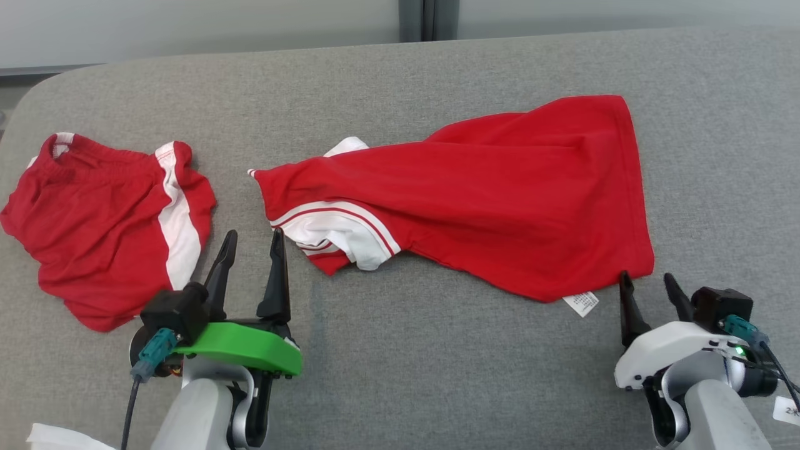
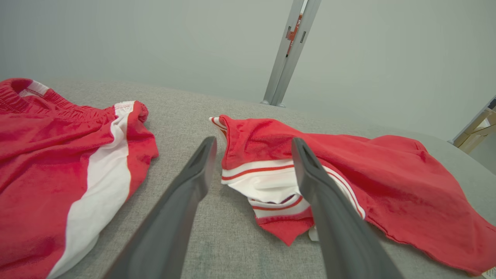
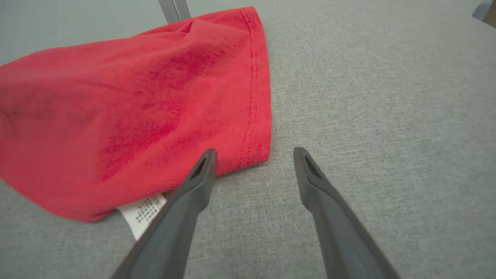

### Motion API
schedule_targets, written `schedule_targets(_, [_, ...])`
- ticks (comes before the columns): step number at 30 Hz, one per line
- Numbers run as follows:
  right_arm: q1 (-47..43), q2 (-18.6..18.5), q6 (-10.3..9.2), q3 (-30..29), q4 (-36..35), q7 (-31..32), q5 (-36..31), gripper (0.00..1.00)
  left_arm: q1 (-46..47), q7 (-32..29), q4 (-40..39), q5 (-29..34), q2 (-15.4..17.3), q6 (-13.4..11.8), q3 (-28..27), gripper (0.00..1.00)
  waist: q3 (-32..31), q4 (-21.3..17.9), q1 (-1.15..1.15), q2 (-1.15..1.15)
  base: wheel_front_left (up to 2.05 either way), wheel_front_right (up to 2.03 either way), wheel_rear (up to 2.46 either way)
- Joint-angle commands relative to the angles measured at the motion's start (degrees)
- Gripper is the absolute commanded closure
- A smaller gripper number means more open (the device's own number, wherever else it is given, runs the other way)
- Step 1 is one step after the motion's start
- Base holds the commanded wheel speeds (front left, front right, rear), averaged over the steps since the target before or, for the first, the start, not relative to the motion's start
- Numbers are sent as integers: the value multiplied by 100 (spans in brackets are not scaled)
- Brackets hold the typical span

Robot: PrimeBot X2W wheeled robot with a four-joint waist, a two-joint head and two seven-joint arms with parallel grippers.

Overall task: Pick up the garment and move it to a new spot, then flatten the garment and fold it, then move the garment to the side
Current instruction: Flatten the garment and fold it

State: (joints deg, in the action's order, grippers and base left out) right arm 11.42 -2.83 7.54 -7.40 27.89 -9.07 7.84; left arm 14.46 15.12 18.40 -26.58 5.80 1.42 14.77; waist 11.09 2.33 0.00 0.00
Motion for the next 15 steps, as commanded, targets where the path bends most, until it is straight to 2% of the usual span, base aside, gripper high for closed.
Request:
schedule_targets(1, [121, -11, -10, 83, 201, 70, 183, 0, -112, 3, -137, 91, -39, -40, -7, 0, 53, 108, 0, 0, 0, 0, 0])
schedule_targets(7, [444, -2, -6, 464, 877, 90, 575, 0, -280, 2, -480, 205, -177, -59, 109, 0, 114, 294, 0, 0, 0, 0, 0])
schedule_targets(8, [488, 3, -6, 510, 940, 18, 594, 27, -297, 2, -509, 218, -190, -61, 117, 0, 117, 310, 0, 0, 0, 0, 0])
schedule_targets(10, [571, 2, -6, 549, 1002, -112, 631, 100, -327, 3, -558, 253, -203, -61, 118, 0, 117, 333, 0, 0, 0, 0, 0])
schedule_targets(15, [750, -20, -6, 556, 734, -381, 506, 100, -364, 3, -654, 288, -222, -62, 99, 0, 109, 354, 0, 0, 0, 0, 0])
